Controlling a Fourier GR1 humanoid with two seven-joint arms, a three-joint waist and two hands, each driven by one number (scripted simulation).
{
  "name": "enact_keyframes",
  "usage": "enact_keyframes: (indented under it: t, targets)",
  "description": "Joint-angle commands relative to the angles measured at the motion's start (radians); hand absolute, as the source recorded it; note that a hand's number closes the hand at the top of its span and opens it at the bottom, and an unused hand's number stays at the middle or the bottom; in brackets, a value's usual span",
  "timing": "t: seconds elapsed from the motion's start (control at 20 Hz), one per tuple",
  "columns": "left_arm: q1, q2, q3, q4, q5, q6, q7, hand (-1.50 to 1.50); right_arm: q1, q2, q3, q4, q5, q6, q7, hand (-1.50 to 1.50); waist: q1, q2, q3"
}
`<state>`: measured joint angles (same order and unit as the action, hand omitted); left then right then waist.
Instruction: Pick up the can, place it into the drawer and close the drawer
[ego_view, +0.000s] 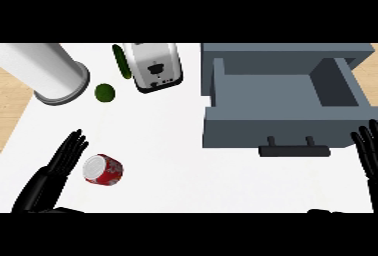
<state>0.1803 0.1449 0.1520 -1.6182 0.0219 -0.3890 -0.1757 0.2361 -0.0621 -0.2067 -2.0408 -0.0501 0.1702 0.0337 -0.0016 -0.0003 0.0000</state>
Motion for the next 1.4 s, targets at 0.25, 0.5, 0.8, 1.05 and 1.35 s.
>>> enact_keyframes:
  t: [0.25, 0.5, 0.8, 1.05, 1.35]
  targets:
    - [-0.022, 0.03, 0.039, 0.182, -0.043, -0.039, -0.155, -1.5, -0.003, 0.022, -0.005, 0.01, 0.015, 0.011, -0.017, -1.5, 0.001, 0.0, 0.0]
    - [-0.006, 0.036, 0.042, 0.252, -0.076, -0.031, -0.21, -1.5, 0.027, 0.053, 0.016, -0.003, 0.057, 0.006, -0.044, -1.5, 0.002, 0.0, 0.0]
    - [-0.123, 0.065, 0.068, 0.483, -0.129, -0.005, -0.347, -1.5, -0.063, 0.035, 0.002, 0.08, 0.062, -0.003, -0.041, -1.5, 0.001, 0.001, 0.0]
    - [-0.164, 0.075, 0.079, 0.541, -0.106, -0.021, -0.324, -1.5, 0.009, 0.044, -0.003, -0.108, 0.016, 0.006, 0.077, -1.5, -0.002, 0.0, 0.0]
    - [-0.196, 0.106, 0.088, 0.612, -0.109, -0.029, -0.368, -1.5, 0.003, 0.044, -0.037, -0.047, -0.01, 0.026, 0.031, -1.5, -0.001, 0.0, 0.0]
